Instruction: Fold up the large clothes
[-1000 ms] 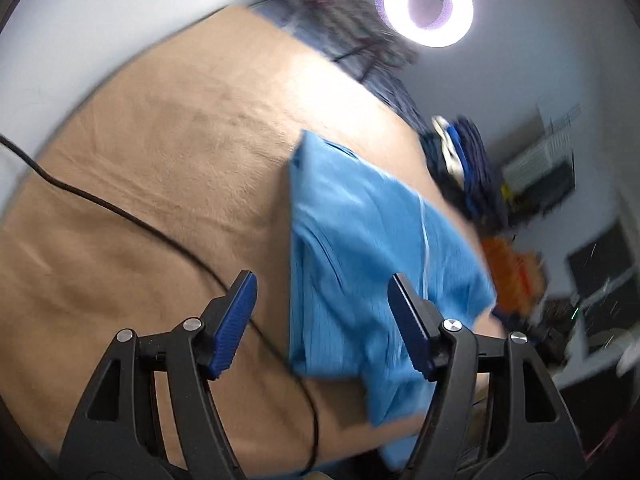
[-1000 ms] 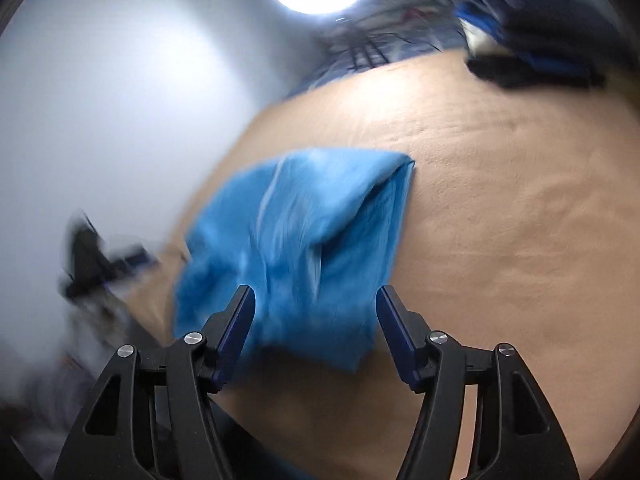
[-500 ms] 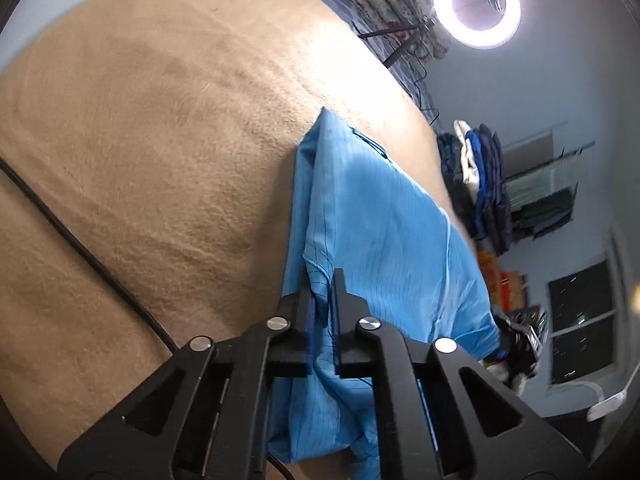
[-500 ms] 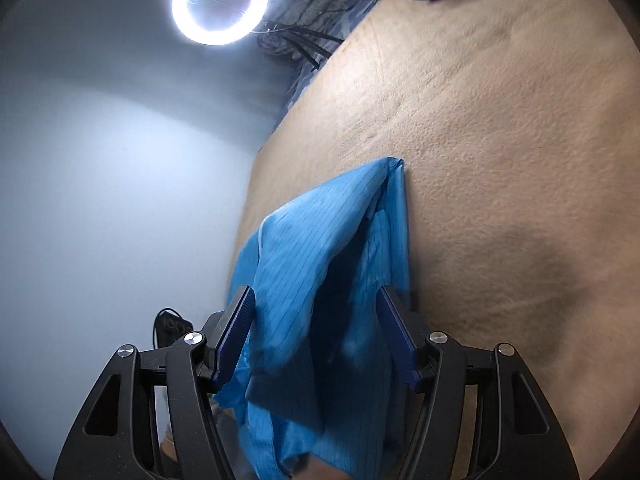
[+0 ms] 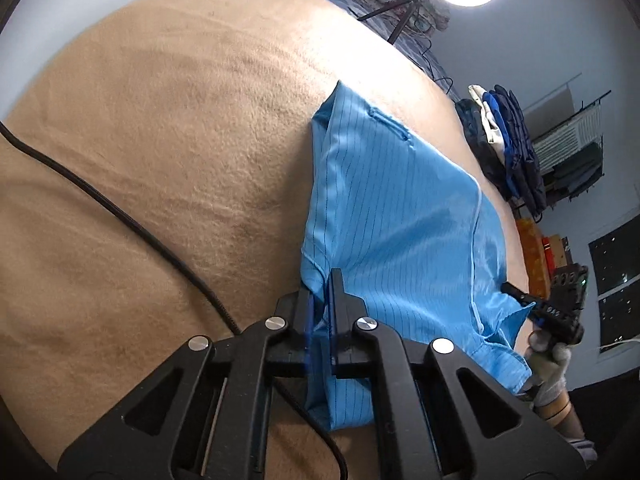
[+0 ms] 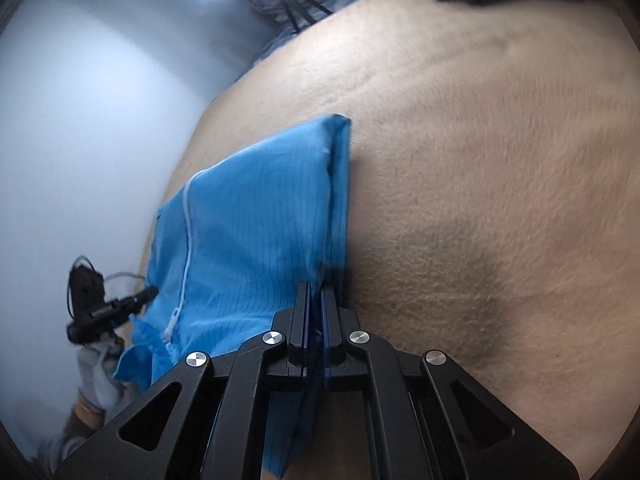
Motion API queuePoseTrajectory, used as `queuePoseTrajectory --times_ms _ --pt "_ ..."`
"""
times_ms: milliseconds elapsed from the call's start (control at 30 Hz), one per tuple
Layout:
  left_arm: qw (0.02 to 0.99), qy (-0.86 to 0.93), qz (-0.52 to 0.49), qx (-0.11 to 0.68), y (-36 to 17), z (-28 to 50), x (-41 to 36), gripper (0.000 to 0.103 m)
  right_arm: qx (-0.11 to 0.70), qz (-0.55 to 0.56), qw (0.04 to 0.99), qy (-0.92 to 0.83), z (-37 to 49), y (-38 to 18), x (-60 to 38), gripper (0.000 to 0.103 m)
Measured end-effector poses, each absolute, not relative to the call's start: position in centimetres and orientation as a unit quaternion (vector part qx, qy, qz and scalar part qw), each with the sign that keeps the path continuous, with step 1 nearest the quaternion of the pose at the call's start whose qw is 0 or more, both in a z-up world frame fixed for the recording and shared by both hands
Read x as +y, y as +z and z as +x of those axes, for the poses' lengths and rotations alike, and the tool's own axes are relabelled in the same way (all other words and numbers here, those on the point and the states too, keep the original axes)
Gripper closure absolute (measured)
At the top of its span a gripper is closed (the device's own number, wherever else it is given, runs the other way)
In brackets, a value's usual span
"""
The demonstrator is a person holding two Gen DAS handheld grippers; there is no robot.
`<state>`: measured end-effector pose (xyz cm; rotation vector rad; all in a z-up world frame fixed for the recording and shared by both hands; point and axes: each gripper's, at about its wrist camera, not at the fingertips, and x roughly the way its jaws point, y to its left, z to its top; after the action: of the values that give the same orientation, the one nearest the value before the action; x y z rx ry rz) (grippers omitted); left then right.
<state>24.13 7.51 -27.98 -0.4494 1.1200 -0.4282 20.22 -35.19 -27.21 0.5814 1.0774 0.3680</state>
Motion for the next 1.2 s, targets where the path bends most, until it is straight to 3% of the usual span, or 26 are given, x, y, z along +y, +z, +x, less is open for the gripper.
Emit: queuePoseTrajectory --times_ms 67,133,167,200,433,533,600,633,833,900,933,1167,1200 --pt "0.809 -0.191 -0.197 0.519 -27.2 23.8 7.9 0.091 0.493 0.284 0.801 0.185 20.2 -26.3 -36.1 0.098" --pt "0.825 -0.175 -0.192 0.502 -26.0 23.1 8.5 0.089 0.476 0.303 0.803 0.191 20.4 -25.6 -37.4 0.083" --pt "0.830 -0.175 -0.192 0.493 -25.4 22.9 8.6 0.089 0.464 0.321 0.804 0.187 20.6 -25.3 -38.3 0.059" --pt "0.834 -0.178 -0.190 0.486 -24.9 22.6 8.5 0.089 0.454 0.339 0.803 0.183 20.9 -25.2 -38.9 0.045" --pt "0.847 -0.227 -0.126 0.464 -22.5 21.5 4.2 0.089 0.465 0.390 0.770 0.197 24.5 -28.1 -38.8 0.049" --pt "0.844 -0.235 -0.098 0.472 -23.3 22.0 2.1 0.089 0.478 0.398 0.752 0.216 25.2 -29.1 -38.1 0.062" --pt "0.839 -0.234 -0.088 0.483 -24.3 22.6 1.0 0.089 0.483 0.402 0.741 0.236 25.8 -29.4 -37.5 0.082" --pt "0.837 -0.234 -0.088 0.487 -24.7 22.6 1.2 0.089 0.481 0.406 0.736 0.248 25.5 -29.1 -37.4 0.084" --pt "0.823 -0.229 -0.078 0.515 -27.6 23.0 0.9 0.089 0.463 0.439 0.723 0.266 26.7 -29.1 -37.4 0.081" --pt "0.822 -0.229 -0.070 0.516 -28.2 22.9 0.7 0.089 0.467 0.464 0.710 0.250 27.8 -30.2 -37.6 0.068" --pt "0.823 -0.228 -0.067 0.516 -28.2 23.0 0.6 0.089 0.467 0.481 0.700 0.246 28.5 -30.8 -37.7 0.067" --pt "0.826 -0.232 -0.048 0.511 -28.4 23.1 0.2 0.089 0.435 0.554 0.680 0.203 31.8 -32.2 -38.8 0.067" --pt "0.826 -0.232 -0.050 0.511 -28.4 23.2 0.1 0.089 0.435 0.547 0.688 0.196 32.1 -31.9 -38.9 0.077"
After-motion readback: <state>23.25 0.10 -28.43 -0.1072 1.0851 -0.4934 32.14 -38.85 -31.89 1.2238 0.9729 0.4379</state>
